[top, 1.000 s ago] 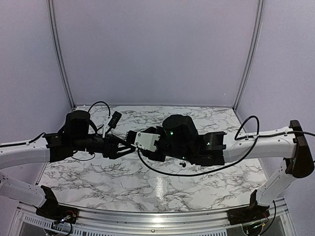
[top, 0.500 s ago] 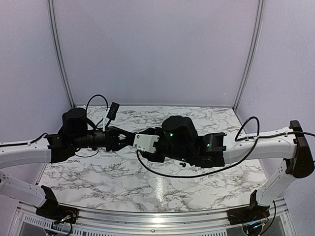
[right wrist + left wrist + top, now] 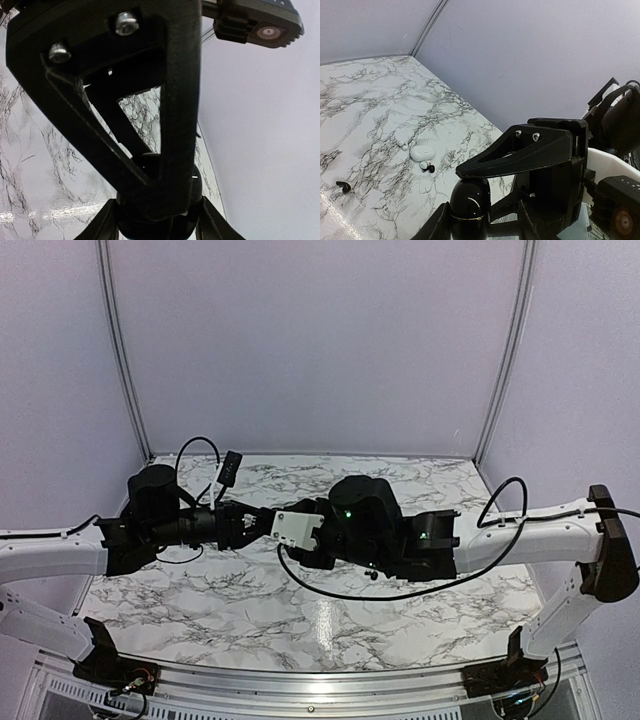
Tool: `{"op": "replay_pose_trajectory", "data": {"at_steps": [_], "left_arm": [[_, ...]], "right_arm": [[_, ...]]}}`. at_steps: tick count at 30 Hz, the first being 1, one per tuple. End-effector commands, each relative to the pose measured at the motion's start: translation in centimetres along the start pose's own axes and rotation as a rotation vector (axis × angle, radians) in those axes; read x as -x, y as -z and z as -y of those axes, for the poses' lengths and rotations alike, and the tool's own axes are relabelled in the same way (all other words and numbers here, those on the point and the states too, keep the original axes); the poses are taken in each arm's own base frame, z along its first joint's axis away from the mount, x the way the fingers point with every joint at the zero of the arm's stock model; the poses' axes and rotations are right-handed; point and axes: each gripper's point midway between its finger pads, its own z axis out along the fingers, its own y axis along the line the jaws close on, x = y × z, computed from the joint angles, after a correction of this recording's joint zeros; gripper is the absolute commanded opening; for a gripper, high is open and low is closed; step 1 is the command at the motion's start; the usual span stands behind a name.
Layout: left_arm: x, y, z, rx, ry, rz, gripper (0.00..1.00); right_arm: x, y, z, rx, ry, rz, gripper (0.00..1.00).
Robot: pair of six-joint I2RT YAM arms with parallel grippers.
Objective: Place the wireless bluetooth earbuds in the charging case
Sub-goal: Pass from the right arm to the left
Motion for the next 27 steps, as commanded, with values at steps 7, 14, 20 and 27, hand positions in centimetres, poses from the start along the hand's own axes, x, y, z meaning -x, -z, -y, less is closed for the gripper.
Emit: {"op": "replay_pose_trajectory", "data": {"at_steps": [7,14,20,27], "left_arm": [[-0.5,-0.5,0.3,-0.018,-0.003,0.003,0.50],[-0.9,-0.7,-0.1,-0.002,0.003,0.003,0.50],[-0.9,-0.7,-0.2,-0.003,0.007,0.006,0.51],[-0.4,-0.6,0.0,-0.005,0.009,0.025,0.45]], "right_arm": [[3.1,1.0,2.9,-0.080,-0.037,0.072,0.37],[3.4,1.2,3.2,-0.090,-0.042,0.079,0.37],[3.5,1.4,3.5,-0.093,-0.043,0.084,0.37],[3.7,1.6,3.6,-0.095,-0.048,0.095,0.37]]}}
